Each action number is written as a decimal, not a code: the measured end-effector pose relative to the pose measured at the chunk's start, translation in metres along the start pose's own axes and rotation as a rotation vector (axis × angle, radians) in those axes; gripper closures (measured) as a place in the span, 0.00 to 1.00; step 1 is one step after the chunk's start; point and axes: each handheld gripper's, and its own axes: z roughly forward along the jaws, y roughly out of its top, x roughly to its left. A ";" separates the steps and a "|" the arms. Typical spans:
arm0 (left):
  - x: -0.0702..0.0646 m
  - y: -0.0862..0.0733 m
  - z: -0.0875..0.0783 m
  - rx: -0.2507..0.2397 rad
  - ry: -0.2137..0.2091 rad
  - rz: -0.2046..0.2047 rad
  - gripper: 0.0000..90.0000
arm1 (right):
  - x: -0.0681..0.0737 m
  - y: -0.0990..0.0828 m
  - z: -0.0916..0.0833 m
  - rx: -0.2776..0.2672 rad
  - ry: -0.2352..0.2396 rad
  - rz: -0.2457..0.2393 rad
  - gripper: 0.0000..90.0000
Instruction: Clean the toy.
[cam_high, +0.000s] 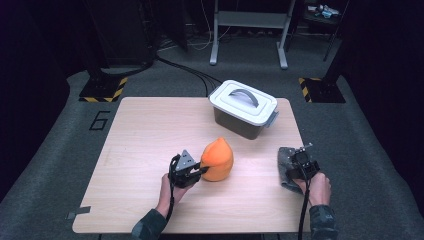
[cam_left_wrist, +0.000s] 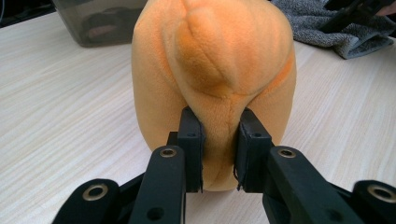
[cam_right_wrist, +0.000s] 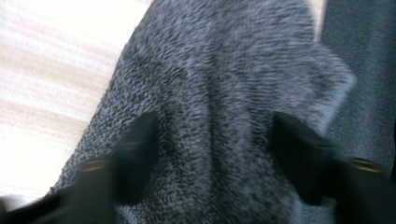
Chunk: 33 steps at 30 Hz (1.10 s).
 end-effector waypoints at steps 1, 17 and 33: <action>0.000 0.000 0.000 -0.001 0.000 0.000 0.83 | 0.000 0.000 -0.009 -0.033 0.007 0.014 0.21; -0.002 0.008 0.001 -0.021 0.002 0.017 0.84 | 0.087 -0.009 -0.026 -0.293 0.318 -0.006 0.05; 0.003 0.024 -0.008 0.008 0.019 0.081 0.87 | 0.111 -0.018 0.011 -0.304 0.292 -0.006 0.11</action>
